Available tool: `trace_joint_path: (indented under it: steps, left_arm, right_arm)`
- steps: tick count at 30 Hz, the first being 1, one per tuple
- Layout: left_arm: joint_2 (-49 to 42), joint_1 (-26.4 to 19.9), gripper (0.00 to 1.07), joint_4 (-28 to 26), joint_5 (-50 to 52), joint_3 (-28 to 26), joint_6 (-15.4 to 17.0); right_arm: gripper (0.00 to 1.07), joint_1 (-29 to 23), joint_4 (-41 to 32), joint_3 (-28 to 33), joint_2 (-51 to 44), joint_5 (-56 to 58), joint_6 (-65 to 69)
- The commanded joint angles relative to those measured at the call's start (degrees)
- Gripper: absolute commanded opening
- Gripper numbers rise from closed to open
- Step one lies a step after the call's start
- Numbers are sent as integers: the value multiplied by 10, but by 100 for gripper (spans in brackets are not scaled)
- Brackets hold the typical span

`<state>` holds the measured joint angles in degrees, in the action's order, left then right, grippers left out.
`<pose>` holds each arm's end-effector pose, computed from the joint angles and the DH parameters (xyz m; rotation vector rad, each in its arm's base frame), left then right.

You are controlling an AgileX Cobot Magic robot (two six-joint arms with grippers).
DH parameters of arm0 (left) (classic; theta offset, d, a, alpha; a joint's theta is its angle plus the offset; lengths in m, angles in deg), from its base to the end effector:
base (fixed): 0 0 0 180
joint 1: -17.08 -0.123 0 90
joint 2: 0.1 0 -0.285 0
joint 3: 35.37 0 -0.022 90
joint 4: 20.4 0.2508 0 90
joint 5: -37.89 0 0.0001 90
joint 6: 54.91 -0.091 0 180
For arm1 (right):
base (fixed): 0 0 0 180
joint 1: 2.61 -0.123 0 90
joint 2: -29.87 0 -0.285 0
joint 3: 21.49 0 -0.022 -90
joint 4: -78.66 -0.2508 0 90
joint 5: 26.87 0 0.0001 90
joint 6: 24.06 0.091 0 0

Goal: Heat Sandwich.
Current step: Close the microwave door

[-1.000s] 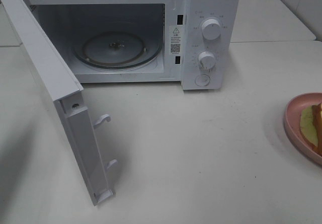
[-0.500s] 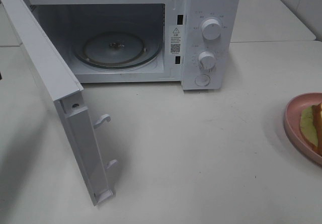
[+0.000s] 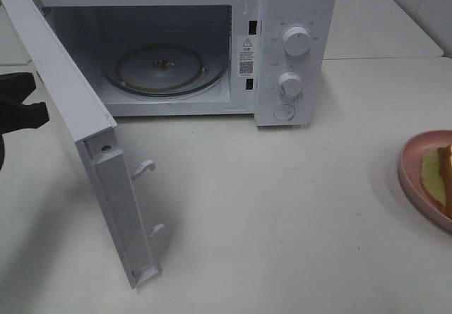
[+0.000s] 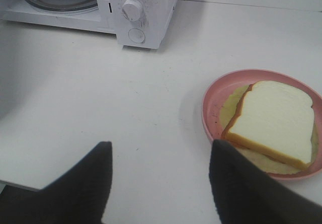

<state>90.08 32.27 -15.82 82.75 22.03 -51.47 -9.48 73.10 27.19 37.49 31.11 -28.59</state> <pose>0.2327 -0.0685 0.1878 0.2751 1.7794 -0.2425 -0.0042 0.0070 0.2810 -0.1997 1.9837 0.1415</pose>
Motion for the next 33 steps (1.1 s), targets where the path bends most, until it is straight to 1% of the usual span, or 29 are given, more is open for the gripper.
trace_joint_path:
  steps: [1, 2, 6, 7, 8, 10, 11, 12, 14, 16, 18, 21, 22, 26, 27, 28, 29, 30, 31, 32, 33]
  left_arm:
    - [10, 29, 0, -34, 12, -19, -30]
    - [17, 42, 0, -46, 12, -28, -41]
    - [25, 63, 0, -69, 11, -41, -52]
    - [31, 77, 0, -87, 11, -50, -66]
    - [31, 77, 0, -87, 11, -50, -66]
    - [39, 90, 0, -103, 10, -61, -85]
    - [48, 104, 0, -114, 10, -71, -99]
    - [48, 104, 0, -114, 10, -71, -99]
    - [56, 120, 0, -125, 10, -83, -106]
    - [70, 139, 0, -149, 9, -104, -122]
    - [74, 144, 0, -155, 9, -110, -128]
    - [94, 167, 0, -183, 10, -133, -160]
    - [94, 167, 0, -183, 10, -133, -160]
    - [117, 193, 0, -230, 10, -156, -199]
    - [117, 193, 0, -230, 10, -156, -199]
    - [121, 199, 0, -244, 10, -162, -209]
    - [128, 209, 0, -267, 10, -172, -233]
    - [131, 214, 0, -278, 10, -178, -250]
    - [131, 214, 0, -278, 10, -178, -250]
    - [134, 218, 0, -286, 10, -184, -267]
    - [139, 229, 0, -312, 10, -195, -315]
  right_arm:
    - [58, 0, 1, 1, -17, -9, -3]
    - [58, 0, 1, 1, -17, -9, -3]
    - [58, 0, 1, 1, -17, -9, -3]
    - [58, 0, 1, 1, -17, -9, -3]
    - [58, 0, 1, 1, -17, -9, -3]
    - [58, 0, 1, 1, -17, -9, -3]
    - [58, 0, 1, 1, -17, -9, -3]
    - [58, 0, 1, 1, -17, -9, -3]
    - [58, 0, 1, 1, -17, -9, -3]
    - [58, 0, 1, 1, -17, -9, -3]
    - [58, 0, 1, 1, -17, -9, -3]
    - [58, 0, 1, 1, -17, -9, -3]
    - [58, 0, 1, 1, -17, -9, -3]
    - [58, 0, 1, 1, -17, -9, -3]
    - [58, 0, 1, 1, -17, -9, -3]
    - [58, 0, 1, 1, -17, -9, -3]
    - [58, 0, 1, 1, -17, -9, -3]
    - [58, 0, 1, 1, -17, -9, -3]
    - [58, 0, 1, 1, -17, -9, -3]
    - [58, 0, 1, 1, -17, -9, -3]
    - [58, 0, 1, 1, -17, -9, -3]
